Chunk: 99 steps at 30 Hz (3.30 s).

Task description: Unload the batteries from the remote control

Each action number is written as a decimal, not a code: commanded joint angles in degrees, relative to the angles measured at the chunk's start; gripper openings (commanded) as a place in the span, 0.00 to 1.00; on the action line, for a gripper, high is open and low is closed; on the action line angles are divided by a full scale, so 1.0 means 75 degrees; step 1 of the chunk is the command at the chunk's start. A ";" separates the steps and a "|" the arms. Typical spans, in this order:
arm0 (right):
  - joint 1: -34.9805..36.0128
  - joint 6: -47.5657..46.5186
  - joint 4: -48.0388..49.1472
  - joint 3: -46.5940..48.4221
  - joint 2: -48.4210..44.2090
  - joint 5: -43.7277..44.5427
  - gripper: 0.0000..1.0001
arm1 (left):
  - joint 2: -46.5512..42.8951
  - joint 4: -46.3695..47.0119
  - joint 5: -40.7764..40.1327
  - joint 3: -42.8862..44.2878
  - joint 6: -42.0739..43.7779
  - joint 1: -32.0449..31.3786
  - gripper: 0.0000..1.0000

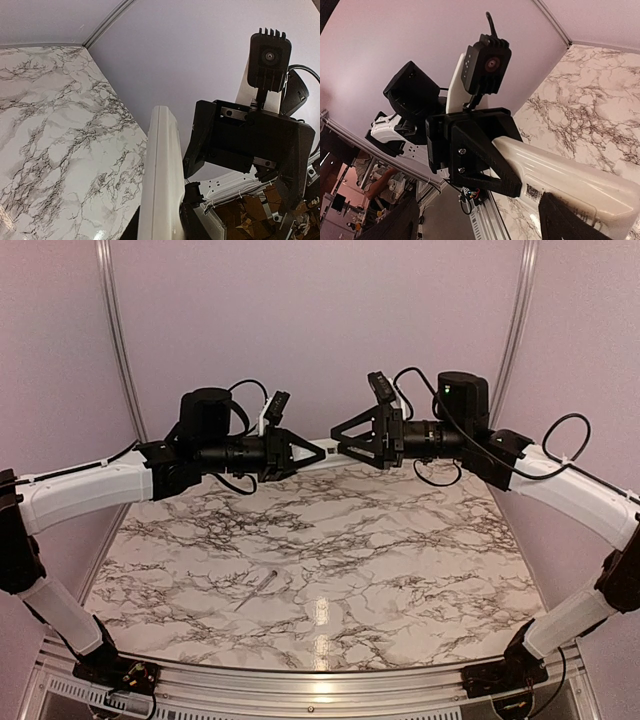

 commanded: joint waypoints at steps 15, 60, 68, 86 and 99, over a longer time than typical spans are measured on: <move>0.0096 -0.0831 -0.2227 0.0826 0.0010 0.2504 0.79 | -0.0242 -0.0628 -0.0882 0.0167 -0.0827 -0.0241 0.00; 0.0161 -0.0448 -0.1866 0.0755 0.0246 0.2358 0.79 | 0.0170 -0.1714 -0.1310 0.0919 -0.0688 -0.0232 0.00; 0.0161 -0.0430 -0.1789 0.0620 0.0291 0.2227 0.79 | 0.0182 -0.1611 -0.1271 0.0889 -0.0744 -0.0226 0.00; 0.0154 -0.0396 -0.1613 0.0490 0.0331 0.2230 0.79 | 0.0073 -0.0900 -0.0573 0.0780 -0.0614 -0.0239 0.00; 0.0157 0.0289 -0.0494 -0.0170 0.0158 0.1393 0.80 | -0.0076 0.0116 0.0449 0.0615 -0.0387 -0.0229 0.00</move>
